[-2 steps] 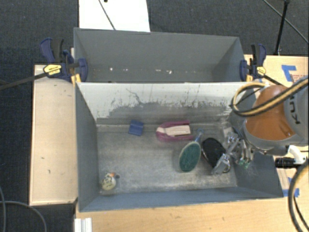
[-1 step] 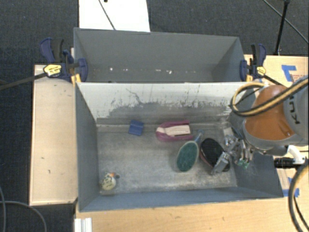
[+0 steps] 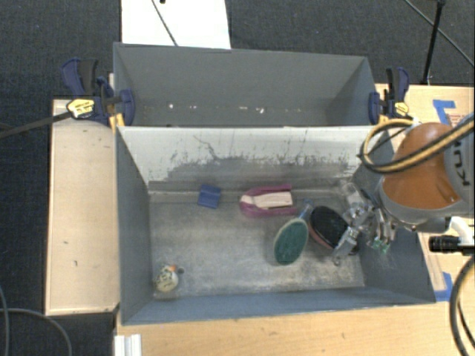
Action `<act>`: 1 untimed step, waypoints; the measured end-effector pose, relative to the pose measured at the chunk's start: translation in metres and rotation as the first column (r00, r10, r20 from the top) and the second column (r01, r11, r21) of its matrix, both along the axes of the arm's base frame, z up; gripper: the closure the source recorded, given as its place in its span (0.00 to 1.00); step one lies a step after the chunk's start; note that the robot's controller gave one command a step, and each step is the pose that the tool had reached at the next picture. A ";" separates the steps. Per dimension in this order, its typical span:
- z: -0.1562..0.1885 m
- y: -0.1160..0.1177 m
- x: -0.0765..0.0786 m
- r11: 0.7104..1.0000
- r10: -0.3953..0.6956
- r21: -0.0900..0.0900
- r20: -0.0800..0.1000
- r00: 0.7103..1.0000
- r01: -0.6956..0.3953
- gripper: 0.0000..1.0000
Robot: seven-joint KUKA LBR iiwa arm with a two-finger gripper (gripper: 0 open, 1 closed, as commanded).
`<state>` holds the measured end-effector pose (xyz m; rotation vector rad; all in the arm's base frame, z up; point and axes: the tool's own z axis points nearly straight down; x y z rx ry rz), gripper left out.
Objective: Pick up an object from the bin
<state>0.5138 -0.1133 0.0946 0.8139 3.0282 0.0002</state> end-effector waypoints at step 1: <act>0.048 0.000 0.001 1.000 0.010 0.000 0.001 1.000 -0.010 1.00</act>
Offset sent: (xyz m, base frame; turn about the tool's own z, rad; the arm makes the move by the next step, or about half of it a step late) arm -0.0001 0.0002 0.0454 0.0000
